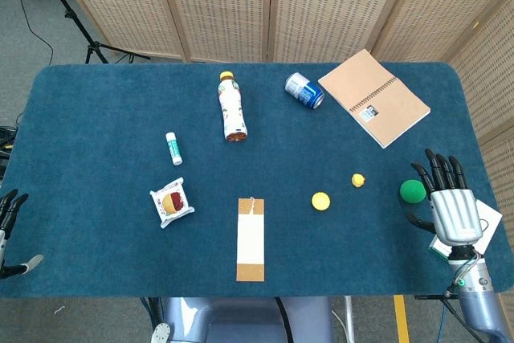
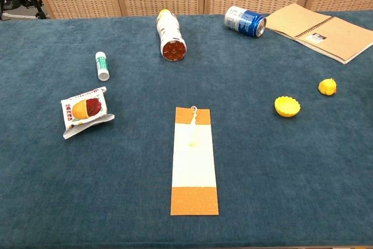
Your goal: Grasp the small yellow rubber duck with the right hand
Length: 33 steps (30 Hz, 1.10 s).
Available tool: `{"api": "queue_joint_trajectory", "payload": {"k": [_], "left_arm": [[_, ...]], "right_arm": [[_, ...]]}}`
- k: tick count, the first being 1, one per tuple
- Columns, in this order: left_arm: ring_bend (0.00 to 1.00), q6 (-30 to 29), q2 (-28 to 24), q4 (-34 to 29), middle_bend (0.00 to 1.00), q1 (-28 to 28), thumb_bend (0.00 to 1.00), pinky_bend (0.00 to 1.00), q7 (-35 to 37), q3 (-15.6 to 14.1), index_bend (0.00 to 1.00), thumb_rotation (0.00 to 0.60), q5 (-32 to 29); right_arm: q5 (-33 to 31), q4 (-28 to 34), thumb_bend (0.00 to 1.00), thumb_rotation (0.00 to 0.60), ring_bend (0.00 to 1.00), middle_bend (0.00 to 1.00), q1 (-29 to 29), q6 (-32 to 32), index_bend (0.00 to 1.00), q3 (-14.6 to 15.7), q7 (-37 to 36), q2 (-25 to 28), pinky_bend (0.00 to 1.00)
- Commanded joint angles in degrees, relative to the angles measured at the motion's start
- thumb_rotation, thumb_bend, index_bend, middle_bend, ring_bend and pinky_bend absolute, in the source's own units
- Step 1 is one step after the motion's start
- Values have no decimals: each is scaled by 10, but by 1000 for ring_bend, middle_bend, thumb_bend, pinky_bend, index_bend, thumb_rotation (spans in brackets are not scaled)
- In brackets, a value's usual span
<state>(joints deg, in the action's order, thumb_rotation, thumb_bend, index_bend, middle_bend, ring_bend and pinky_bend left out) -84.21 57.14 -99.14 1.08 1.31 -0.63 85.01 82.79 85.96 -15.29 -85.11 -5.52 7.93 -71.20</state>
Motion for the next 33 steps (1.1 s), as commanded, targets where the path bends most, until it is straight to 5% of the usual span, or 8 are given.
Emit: {"api": "queue_joint_trajectory", "payload": {"k": [1,8,16,23,33], "left_arm": [[0,1,0,1,0,0,0,0,0,0,0,600,0],[0,6,0,3,0,1,0,0,3,0,0,600,-5],[0,13,1,3,0,5,0,0,1,3,0,600,-12],[0,22,5,0,0,9,0,0,-11,9,0,600,-29],[0,34,7,-1,0,14,0,0,-18,12,0,600,-43]], "right_arm": [[-8,4,131,600,0,0,0,14,148,-3,-7,4,0],[-6,1,131,600,0,0,-17,56,168,-5,-31,9,0],[-26,-84,280,600,0,0,-104,199,387,-30,-106,-26,0],[-62,-170,347,600,0,0,-161,297,391,-47,-133,-77,0],[-82,-253,350,600,0,0,-193,352,391,-42,-123,-137,0]]}}
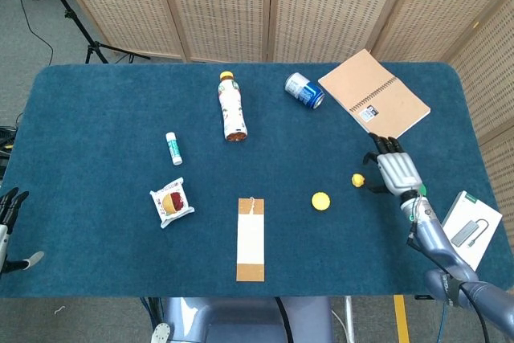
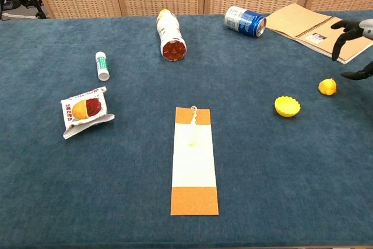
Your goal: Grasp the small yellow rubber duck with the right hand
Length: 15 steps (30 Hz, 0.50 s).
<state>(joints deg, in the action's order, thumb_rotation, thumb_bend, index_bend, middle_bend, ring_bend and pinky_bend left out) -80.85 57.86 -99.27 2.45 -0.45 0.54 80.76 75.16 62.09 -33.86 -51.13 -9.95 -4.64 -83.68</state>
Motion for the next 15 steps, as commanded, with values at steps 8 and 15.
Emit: {"api": "queue_joint_trajectory", "payload": {"k": [8,15], "left_arm": [[0,3,0,0,0,1,0,0,-1,-1,0,600,-1],[0,4,2,-1,0,2,0,0,-5,-1,0,600,-1]], "right_arm": [[-6,-44,349,600,0,0,-12,23,391,11,6,-29,0],[3,-56,350,600,0,0,-14,24,391,18,-9,-38,0]]}}
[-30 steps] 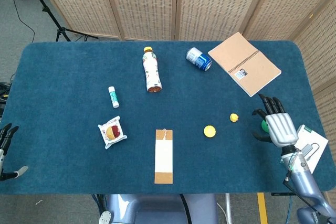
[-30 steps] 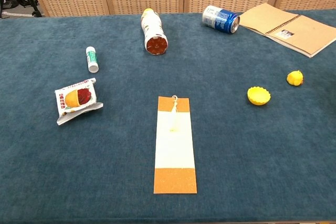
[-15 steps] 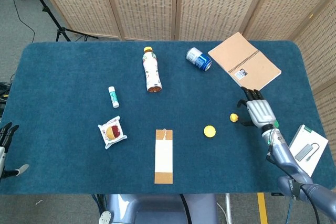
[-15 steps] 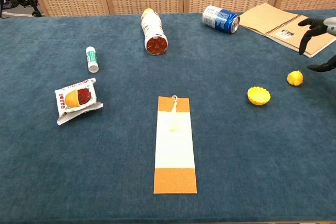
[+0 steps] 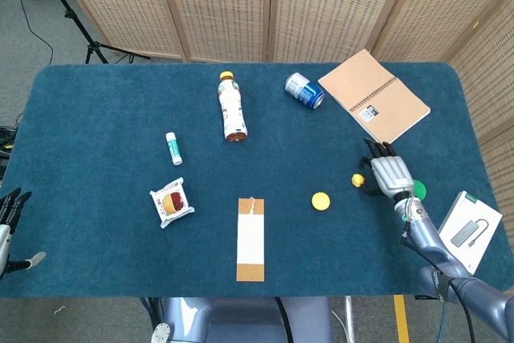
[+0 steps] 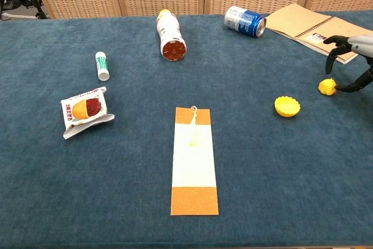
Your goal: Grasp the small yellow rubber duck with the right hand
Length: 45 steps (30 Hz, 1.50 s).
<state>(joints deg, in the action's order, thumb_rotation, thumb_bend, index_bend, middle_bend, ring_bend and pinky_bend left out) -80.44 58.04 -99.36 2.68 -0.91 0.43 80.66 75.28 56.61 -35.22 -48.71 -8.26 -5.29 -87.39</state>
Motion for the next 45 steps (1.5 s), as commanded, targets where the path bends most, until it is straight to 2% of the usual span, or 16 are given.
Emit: {"api": "queue_joint_trajectory", "payload": {"k": [1,14,23,31,37,45], "left_arm": [[0,0,1,0,0,0,0,0,-1,0,0,600,-1],[0,3,3,0,0,2,0,0,-6,0,0,600,-5],[0,2,3,0,0,1,0,0,-6,0,0,600,-4],[0,2,3,0,0,1,0,0,-5,-1,0,600,-3],[0,2,2,0,0,1,0,0,-3,-2,0,600,-1],[0,5,1,-2,0,2,0,0,-5,-5,0,600,3]], "right_arm": [[3,-2,350,600,0,0,-1,0,391,2,-4,-2,0],[5,-29,350,600,0,0,-6,10,435,7,-16,-16,0],[11,-35,367,600,0,0,-6,7,516,9,-30,-19,0],[13,-25,388,600,0,0,-5,-1,521,8,-37,-13,0],[20,24,388,600,0,0,2,-19,521,4,-54,16,0],[56,185,414,600,0,0,12,-51,521,18,-36,99,0]]}}
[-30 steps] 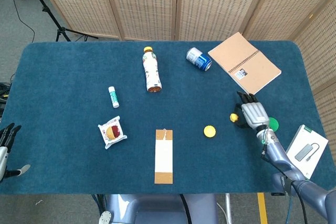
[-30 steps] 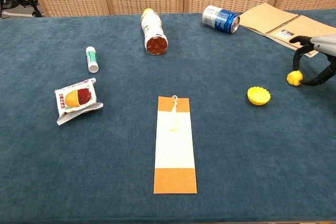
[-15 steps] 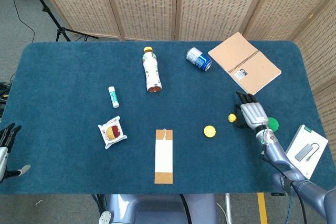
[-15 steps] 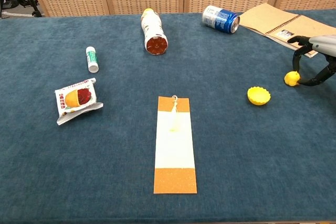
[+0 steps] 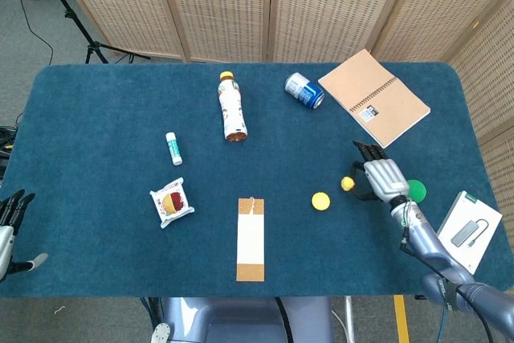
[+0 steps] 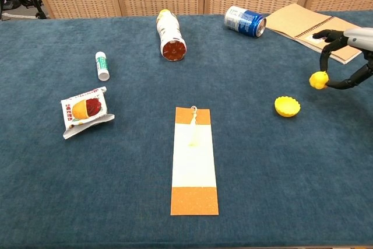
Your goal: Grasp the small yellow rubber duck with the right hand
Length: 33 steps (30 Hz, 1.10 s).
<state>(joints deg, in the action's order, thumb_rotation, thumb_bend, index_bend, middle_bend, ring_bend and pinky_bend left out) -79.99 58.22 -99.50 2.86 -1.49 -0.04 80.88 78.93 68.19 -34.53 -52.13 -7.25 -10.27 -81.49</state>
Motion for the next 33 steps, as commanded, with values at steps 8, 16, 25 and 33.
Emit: {"api": "queue_joint_trajectory", "payload": {"k": [8,16,25,33], "left_arm": [[0,-3,-3,-1,0,-2,0,0,4,-4,0,600,8],[0,-6,-6,-1,0,-4,0,0,13,-6,0,600,12],[0,-6,-8,0,0,-5,0,0,19,-6,0,600,12],[0,-4,-6,0,0,-3,0,0,14,-6,0,600,11]], "right_arm": [[16,165,414,600,0,0,2,-18,521,16,94,51,0],[-11,173,414,600,0,0,-13,-9,522,8,151,17,0],[-40,155,414,600,0,0,-18,-8,521,1,186,3,0],[-49,139,414,600,0,0,-19,-1,521,6,185,-1,0]]}}
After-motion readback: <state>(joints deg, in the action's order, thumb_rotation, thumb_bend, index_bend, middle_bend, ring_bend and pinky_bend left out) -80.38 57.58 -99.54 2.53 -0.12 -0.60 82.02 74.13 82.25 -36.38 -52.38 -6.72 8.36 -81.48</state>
